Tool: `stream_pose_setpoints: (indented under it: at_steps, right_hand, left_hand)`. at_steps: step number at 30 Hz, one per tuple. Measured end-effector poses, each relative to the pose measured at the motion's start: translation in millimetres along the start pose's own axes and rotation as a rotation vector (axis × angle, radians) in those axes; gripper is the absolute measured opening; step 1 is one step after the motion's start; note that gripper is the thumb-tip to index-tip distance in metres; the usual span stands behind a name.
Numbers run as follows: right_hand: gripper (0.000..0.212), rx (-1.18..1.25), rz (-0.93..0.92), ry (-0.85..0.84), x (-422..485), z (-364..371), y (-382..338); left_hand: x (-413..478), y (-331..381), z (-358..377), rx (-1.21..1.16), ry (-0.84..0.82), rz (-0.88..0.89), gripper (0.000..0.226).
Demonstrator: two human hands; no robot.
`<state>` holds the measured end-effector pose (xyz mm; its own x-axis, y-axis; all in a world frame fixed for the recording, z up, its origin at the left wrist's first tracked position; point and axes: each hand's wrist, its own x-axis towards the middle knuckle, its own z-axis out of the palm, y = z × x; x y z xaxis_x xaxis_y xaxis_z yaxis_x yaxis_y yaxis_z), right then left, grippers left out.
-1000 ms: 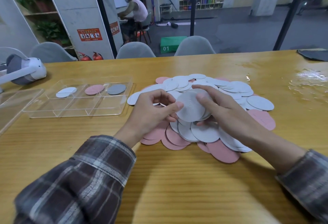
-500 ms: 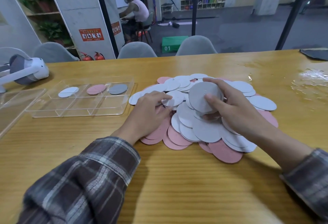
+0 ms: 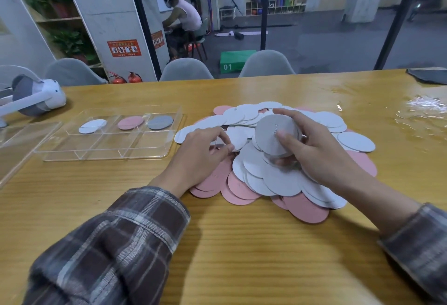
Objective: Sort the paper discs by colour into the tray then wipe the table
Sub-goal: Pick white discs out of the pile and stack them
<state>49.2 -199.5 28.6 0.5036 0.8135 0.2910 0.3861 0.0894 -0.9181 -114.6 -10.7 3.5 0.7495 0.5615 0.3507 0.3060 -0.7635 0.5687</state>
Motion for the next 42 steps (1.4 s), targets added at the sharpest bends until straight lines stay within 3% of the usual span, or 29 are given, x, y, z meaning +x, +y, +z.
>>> stream_pose_setpoints:
  at_steps: [5, 9, 12, 21, 26, 34, 37, 42]
  right_hand:
    - [0.038, -0.047, 0.003, 0.005, -0.4, 0.7, -0.8]
    - [0.039, -0.038, 0.021, 0.008, -0.3, 0.6, -0.7]
    - [0.038, -0.031, 0.027, 0.008, 0.1, 1.4, -1.1]
    - [0.038, 0.005, 0.020, -0.010, 1.4, 1.0, 3.3]
    - [0.039, 0.000, 0.008, -0.023, 3.5, 2.4, 6.8]
    - [0.036, 0.191, 0.155, -0.006, 1.6, 5.2, -2.9]
    - [0.032, 0.152, 0.122, -0.042, 1.3, 6.0, -2.0]
    - [0.045, -0.110, 0.000, -0.069, 1.6, 4.9, 5.0]
  left_hand:
    - [0.6, 1.8, -2.8, -0.007, 0.010, -0.039, 0.015]
    - [2.3, 3.3, -10.9, -0.125, 0.120, -0.057, 0.029]
    - [3.6, 3.2, -20.1, -0.268, 0.156, -0.075, 0.023]
    - [1.2, 21.1, -25.3, -0.867, 0.023, -0.233, 0.016]
    - [-7.7, 35.1, -9.9, -0.753, -0.084, -0.160, 0.032]
    - [-11.4, 41.8, 0.3, -0.706, -0.015, -0.157, 0.026]
    - [-11.5, 41.4, 0.5, -0.663, 0.040, -0.126, 0.028]
    - [-14.3, 44.1, 1.8, -0.637, 0.064, -0.058, 0.024]
